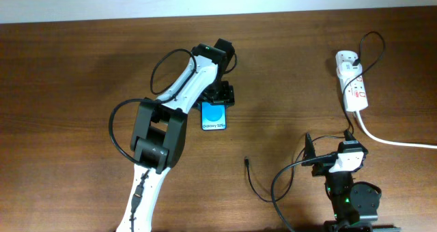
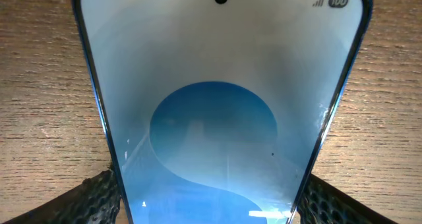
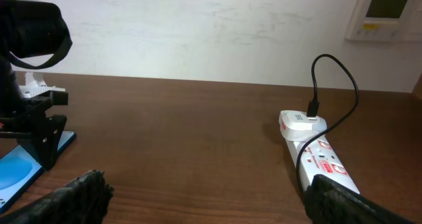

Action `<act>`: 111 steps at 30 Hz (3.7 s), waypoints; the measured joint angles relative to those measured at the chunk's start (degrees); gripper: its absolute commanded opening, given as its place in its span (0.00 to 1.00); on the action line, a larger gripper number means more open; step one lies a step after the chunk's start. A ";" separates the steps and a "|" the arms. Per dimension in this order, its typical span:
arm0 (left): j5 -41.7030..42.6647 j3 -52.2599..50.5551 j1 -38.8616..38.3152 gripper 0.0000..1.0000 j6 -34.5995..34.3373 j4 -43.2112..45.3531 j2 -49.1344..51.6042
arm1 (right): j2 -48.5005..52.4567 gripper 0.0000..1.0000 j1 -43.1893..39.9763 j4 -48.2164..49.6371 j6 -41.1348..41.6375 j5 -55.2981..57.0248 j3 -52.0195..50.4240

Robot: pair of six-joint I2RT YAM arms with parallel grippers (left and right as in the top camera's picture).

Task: Plug charger to phone and switch on socket
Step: 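Close the left gripper on the phone's sides and adjust grip, then lift the phone with the left gripper and tilt it upright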

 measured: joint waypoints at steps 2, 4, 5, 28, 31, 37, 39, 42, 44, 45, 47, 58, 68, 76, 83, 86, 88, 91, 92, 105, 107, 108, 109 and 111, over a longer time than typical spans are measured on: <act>0.00 0.00 0.00 0.87 0.00 0.00 0.00 | 0.00 0.98 0.00 0.00 0.00 0.00 0.00; 0.00 0.00 0.00 0.84 0.00 0.00 0.00 | 0.00 0.98 0.00 0.00 0.00 0.00 0.00; 0.00 0.00 0.00 0.84 0.00 0.02 0.00 | 0.00 0.98 0.00 0.00 0.00 0.00 0.00; -0.33 3.78 0.07 0.99 0.09 -3.80 1.68 | 0.00 0.98 0.00 0.00 0.00 0.00 0.00; -0.52 3.78 0.07 0.99 0.42 -3.78 1.68 | 0.00 0.98 0.00 0.00 0.00 0.00 0.00; -0.46 3.54 0.07 1.00 0.44 -2.97 1.68 | 0.00 0.98 0.00 -0.02 0.00 0.00 0.00; -0.24 3.15 0.07 0.96 0.44 -2.25 1.60 | 0.00 0.98 0.00 0.00 -0.02 0.00 0.00; -0.07 2.71 0.11 0.90 0.44 -1.81 1.40 | 0.00 0.98 0.00 -0.02 -0.02 0.00 0.00; -0.07 2.58 0.11 0.90 0.63 -1.77 1.33 | 0.00 0.98 0.00 0.00 0.02 0.00 0.00; -0.07 2.58 0.11 0.86 0.63 -1.77 1.33 | 0.00 0.98 0.00 0.00 0.02 0.00 0.00; -0.07 2.58 0.11 0.84 0.59 -1.79 1.33 | 0.00 0.98 0.00 0.00 -0.02 0.00 0.00; -0.22 2.84 0.04 0.79 0.68 -2.45 1.33 | 0.00 0.98 0.00 0.00 0.00 0.00 0.00; -1.16 9.99 0.11 0.79 0.66 -8.90 2.64 | 0.00 0.98 0.00 -0.02 0.02 0.00 0.00; -1.16 15.30 0.11 0.79 0.66 -12.46 2.64 | 0.00 0.98 0.00 0.00 0.02 0.00 0.00; -1.16 15.32 0.11 0.80 0.66 -13.84 2.64 | 0.00 0.98 0.00 -0.02 0.04 0.00 0.00; -1.16 15.32 0.11 0.80 0.66 -14.05 2.64 | 0.00 0.98 0.00 0.00 -0.04 0.00 0.00; -1.07 15.32 0.11 0.79 0.66 -14.05 2.64 | 0.00 0.98 0.00 0.00 -0.02 0.00 0.00; -0.22 15.32 0.24 0.79 0.66 -14.05 2.64 | 0.00 0.99 0.00 0.00 0.00 0.00 0.00; 0.35 15.32 0.39 0.79 0.63 -14.05 2.64 | 0.00 0.98 0.00 0.00 0.02 0.00 0.00; 9.31 15.32 4.17 0.79 3.65 -13.84 2.64 | 0.00 0.98 0.00 0.00 0.00 0.00 0.00; 10.08 15.32 4.70 0.79 3.91 -13.88 2.64 | 0.00 0.98 0.00 0.00 0.02 0.00 0.00; 10.49 15.32 4.90 0.78 4.22 -13.86 2.64 | 0.00 0.98 0.00 0.00 -0.02 0.00 0.00; 11.41 15.32 5.07 0.78 4.79 -13.86 2.64 | 0.00 0.98 0.00 0.00 -0.02 0.00 0.00; 13.51 15.32 5.31 0.79 5.66 -13.86 2.64 | 0.00 0.98 0.00 0.00 0.02 0.00 0.00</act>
